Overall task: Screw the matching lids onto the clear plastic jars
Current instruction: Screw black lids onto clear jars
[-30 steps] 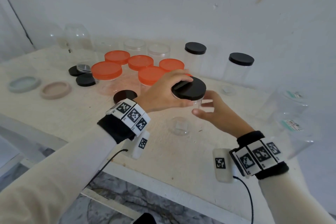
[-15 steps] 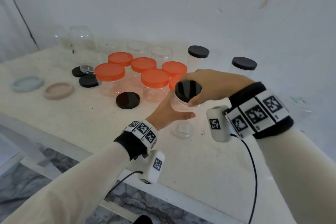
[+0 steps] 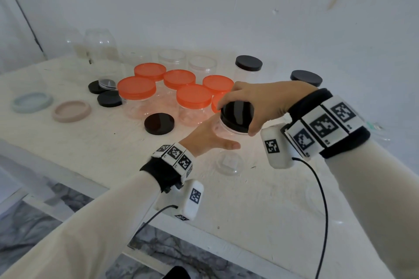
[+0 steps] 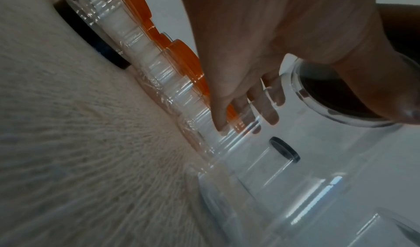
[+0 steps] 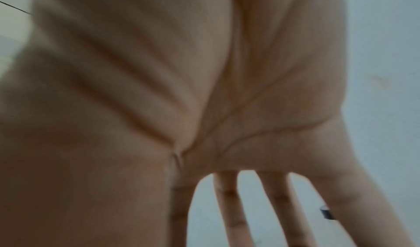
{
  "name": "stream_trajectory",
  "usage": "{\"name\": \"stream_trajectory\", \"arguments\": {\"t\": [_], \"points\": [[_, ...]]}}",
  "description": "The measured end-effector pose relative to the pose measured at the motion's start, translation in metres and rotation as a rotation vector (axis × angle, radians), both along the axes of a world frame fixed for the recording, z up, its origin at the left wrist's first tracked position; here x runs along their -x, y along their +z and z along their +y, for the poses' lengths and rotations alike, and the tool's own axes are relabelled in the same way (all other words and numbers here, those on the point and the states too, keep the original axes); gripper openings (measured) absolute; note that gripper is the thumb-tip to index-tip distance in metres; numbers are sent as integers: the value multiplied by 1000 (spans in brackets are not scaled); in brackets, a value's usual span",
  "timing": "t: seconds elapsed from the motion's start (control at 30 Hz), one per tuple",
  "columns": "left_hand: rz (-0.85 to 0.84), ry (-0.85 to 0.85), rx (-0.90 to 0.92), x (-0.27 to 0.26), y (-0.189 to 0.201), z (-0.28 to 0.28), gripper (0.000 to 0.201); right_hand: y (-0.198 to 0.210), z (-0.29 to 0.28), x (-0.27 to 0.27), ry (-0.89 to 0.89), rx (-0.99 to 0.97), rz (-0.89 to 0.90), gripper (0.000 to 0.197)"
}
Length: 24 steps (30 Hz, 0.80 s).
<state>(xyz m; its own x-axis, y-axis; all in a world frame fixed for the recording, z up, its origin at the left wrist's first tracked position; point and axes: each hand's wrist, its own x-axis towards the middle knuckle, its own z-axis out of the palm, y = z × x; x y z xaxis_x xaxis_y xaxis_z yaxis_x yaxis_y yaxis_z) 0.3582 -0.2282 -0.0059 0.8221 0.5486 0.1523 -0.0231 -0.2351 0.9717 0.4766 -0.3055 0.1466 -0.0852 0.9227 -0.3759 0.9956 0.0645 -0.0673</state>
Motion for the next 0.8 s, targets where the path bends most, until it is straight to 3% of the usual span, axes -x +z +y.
{"name": "stream_trajectory", "arguments": {"t": [0.23, 0.4, 0.53, 0.8], "points": [[-9, -49, 11, 2, 1, 3, 95, 0, -1, 1, 11, -19, 34, 77], [-25, -10, -31, 1, 1, -1, 85, -5, 1, 1, -46, -104, 9, 71], [-47, 18, -49, 0, -4, -1, 93, -9, 1, 3, -80, -146, 5, 66], [-2, 9, -60, 0, -3, 2, 93, -4, -2, 2, -43, -95, -2, 66]]}}
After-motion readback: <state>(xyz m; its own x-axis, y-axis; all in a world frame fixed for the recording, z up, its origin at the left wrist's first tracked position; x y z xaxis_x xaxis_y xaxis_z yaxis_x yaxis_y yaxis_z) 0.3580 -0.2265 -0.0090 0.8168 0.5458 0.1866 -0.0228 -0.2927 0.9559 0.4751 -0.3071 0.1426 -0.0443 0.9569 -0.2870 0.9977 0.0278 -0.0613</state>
